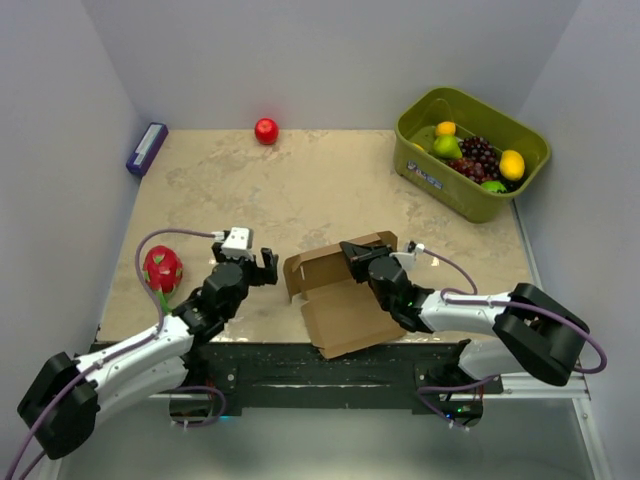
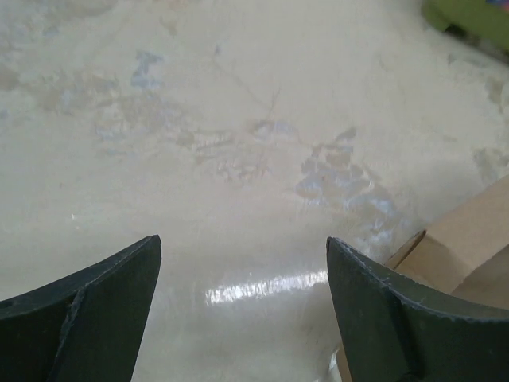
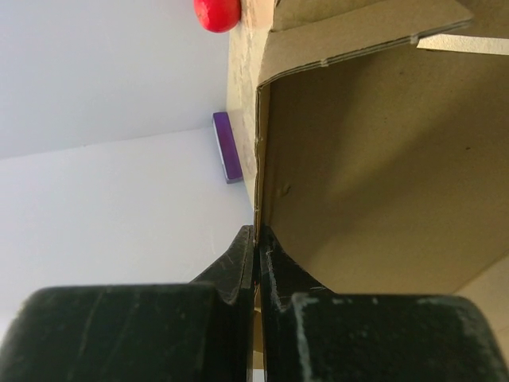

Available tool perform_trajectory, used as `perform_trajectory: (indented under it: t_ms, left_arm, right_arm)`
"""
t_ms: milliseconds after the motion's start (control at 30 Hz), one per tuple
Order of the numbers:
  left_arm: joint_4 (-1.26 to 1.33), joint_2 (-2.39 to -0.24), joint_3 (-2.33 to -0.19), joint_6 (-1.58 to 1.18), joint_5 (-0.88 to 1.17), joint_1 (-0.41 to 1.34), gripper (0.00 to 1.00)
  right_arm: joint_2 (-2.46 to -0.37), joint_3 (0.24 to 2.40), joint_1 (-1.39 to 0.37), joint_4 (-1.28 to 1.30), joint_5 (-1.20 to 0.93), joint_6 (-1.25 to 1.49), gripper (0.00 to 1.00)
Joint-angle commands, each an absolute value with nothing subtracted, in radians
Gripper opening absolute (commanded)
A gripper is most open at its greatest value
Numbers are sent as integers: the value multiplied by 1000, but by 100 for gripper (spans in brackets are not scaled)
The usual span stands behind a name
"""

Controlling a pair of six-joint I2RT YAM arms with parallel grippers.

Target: Fold the paper box

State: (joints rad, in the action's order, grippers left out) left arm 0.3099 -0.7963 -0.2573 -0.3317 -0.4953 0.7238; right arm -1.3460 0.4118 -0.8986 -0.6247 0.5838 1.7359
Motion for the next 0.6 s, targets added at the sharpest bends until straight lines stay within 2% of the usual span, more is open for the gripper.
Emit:
perform_trajectory:
  t_ms: [0, 133, 567]
  left_arm:
    - [265, -894, -305, -384, -405, 713, 87]
    - [319, -966, -284, -348, -324, 715, 85]
    - [567, -985, -181, -262, -37, 715, 75]
  right_arm:
    - [-1318, 397, -902, -626, 620, 1740, 0]
    - [-1307, 411, -902, -589, 624, 1735, 0]
    - [-1312, 419, -902, -580, 618, 1732, 1]
